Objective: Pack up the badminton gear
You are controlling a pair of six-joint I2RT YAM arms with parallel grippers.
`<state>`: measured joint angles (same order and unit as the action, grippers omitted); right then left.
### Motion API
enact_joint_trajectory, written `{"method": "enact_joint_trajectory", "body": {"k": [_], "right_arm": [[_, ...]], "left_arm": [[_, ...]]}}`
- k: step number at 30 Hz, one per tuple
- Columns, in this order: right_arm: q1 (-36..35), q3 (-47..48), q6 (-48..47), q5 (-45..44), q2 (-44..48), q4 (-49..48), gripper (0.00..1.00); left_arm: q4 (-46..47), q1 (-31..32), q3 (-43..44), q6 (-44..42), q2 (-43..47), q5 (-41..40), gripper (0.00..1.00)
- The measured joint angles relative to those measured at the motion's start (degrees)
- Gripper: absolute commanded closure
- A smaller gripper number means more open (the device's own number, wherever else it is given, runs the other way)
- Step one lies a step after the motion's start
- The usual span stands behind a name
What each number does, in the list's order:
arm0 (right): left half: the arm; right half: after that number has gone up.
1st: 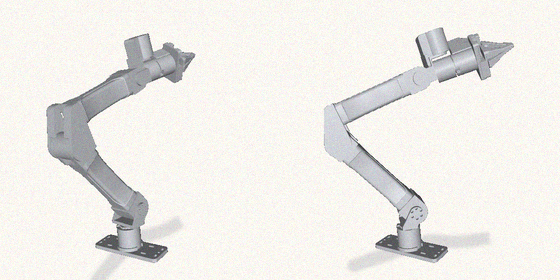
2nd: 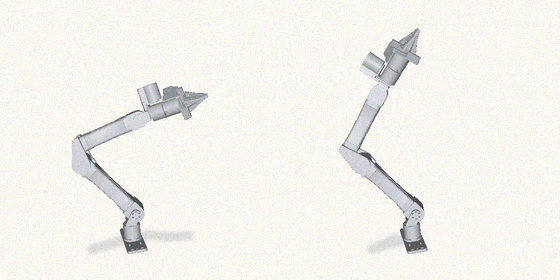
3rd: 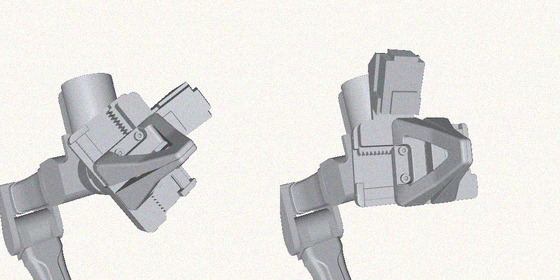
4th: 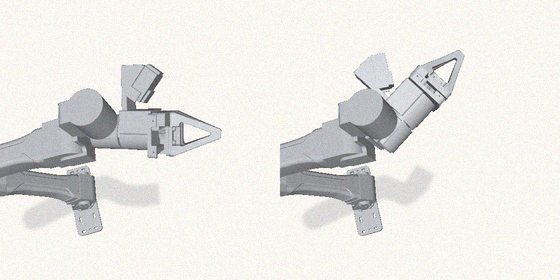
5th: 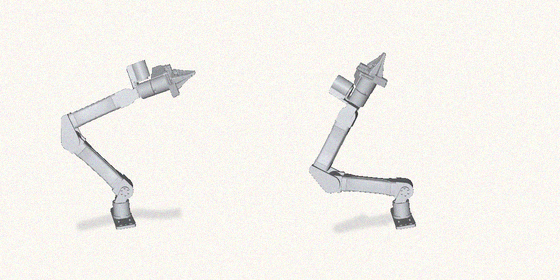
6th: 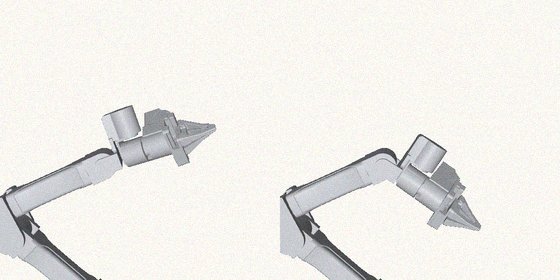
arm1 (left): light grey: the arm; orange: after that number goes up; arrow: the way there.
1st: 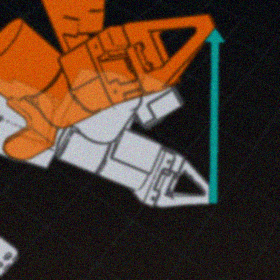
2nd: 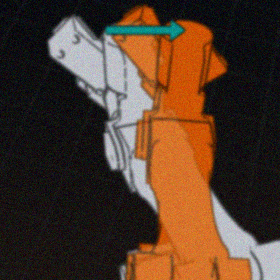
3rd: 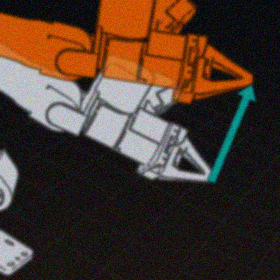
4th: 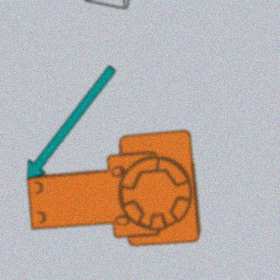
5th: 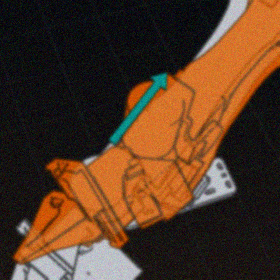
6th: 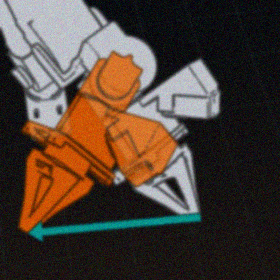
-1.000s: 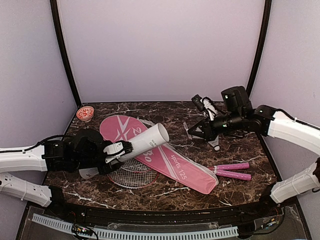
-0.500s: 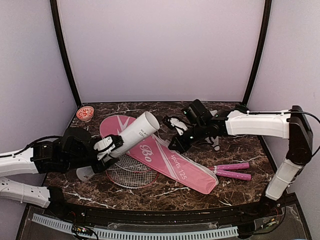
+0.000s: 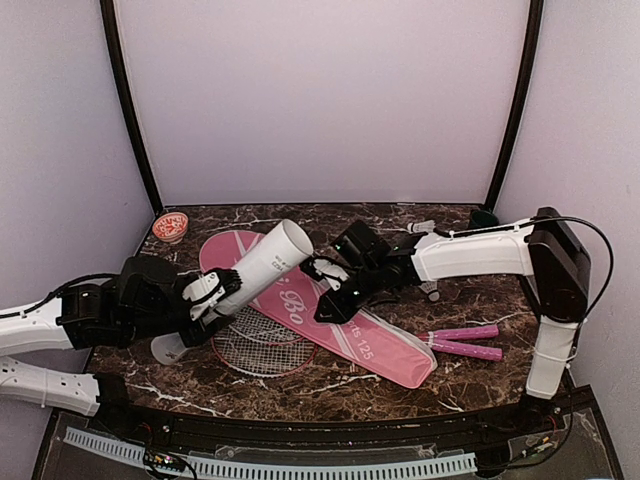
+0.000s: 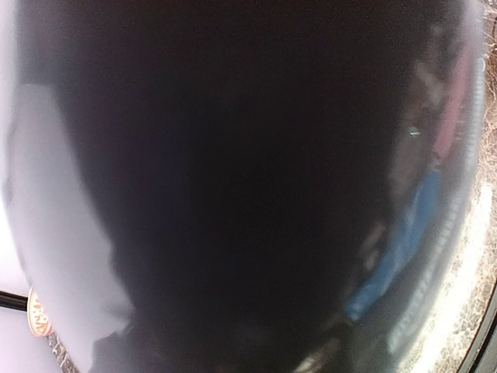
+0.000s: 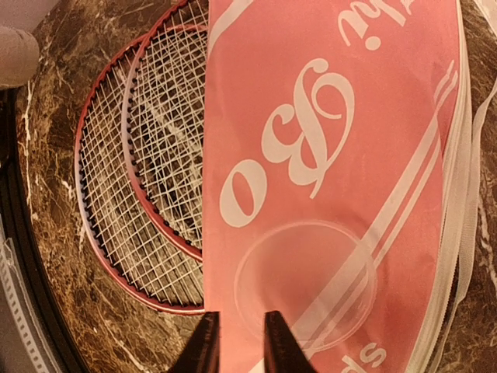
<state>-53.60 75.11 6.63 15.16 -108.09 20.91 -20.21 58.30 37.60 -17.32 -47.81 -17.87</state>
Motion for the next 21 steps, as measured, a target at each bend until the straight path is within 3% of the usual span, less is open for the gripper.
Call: {"method": "enact_joint_trajectory", "body": {"k": [8, 13, 21], "right_arm": [[2.6, -0.2, 0.9, 3.1, 4.2, -1.4, 0.58], [11.7, -0.8, -0.6, 3.3, 10.5, -1.5, 0.39], [22.2, 1.0, -4.1, -9.3, 9.9, 2.4, 0.31]], "left_arm": [[0.3, 0.0, -0.3, 0.0, -0.9, 0.1, 0.6], [0.6, 0.0, -0.3, -0.1, -3.4, 0.7, 0.6], [1.4, 0.0, -0.3, -0.3, -5.3, 1.4, 0.59]]}}
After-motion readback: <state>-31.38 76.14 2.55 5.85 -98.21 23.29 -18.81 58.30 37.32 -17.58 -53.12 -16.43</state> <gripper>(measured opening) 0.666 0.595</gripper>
